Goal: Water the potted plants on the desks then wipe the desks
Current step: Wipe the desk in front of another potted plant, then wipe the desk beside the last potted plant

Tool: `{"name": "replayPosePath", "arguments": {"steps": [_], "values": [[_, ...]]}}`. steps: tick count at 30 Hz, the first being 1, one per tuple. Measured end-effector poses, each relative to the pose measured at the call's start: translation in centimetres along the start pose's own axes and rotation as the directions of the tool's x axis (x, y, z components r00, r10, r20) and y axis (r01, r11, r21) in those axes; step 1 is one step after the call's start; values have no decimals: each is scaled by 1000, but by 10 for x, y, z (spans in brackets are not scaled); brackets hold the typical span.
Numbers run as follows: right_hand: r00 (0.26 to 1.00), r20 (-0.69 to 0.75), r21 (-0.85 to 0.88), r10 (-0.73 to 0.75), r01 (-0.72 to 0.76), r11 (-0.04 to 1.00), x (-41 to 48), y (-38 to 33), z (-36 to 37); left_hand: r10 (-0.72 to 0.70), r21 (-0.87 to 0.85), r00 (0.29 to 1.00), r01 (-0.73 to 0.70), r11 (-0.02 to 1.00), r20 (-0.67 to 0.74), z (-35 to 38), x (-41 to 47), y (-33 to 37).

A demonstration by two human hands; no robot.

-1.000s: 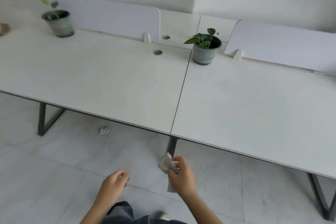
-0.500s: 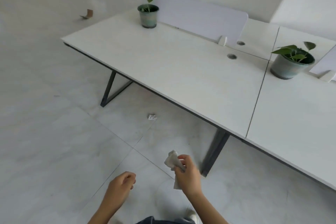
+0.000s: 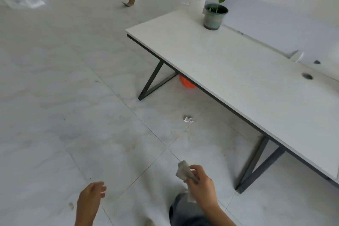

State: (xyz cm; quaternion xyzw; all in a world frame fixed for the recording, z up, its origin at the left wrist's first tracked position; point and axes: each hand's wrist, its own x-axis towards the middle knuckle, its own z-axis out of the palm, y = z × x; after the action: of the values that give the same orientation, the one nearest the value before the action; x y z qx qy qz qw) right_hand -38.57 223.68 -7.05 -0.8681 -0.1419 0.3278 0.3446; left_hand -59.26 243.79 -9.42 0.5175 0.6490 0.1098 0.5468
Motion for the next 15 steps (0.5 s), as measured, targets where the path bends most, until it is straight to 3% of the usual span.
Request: {"name": "replayPosePath", "arguments": {"steps": [4, 9, 11, 15], "values": [[999, -18, -81, 39, -40, 996, 34, -19, 3, 22, 56, 996, -26, 998, 85, 37, 25, 33], [995, 20, -110, -98, 100, 989, 132, -96, 9, 134, 215, 959, -190, 958, 249, 85, 62, 98], [988, 11, -112, -157, 157, 981, 167, -130, 9, 166, 231, 964, -213, 949, 209, 85, 84, 126], [971, 44, -150, -235, 239, 959, 227, -179, 11, 193, 78, 979, -198, 977, 64, 81, 136, 186]]}}
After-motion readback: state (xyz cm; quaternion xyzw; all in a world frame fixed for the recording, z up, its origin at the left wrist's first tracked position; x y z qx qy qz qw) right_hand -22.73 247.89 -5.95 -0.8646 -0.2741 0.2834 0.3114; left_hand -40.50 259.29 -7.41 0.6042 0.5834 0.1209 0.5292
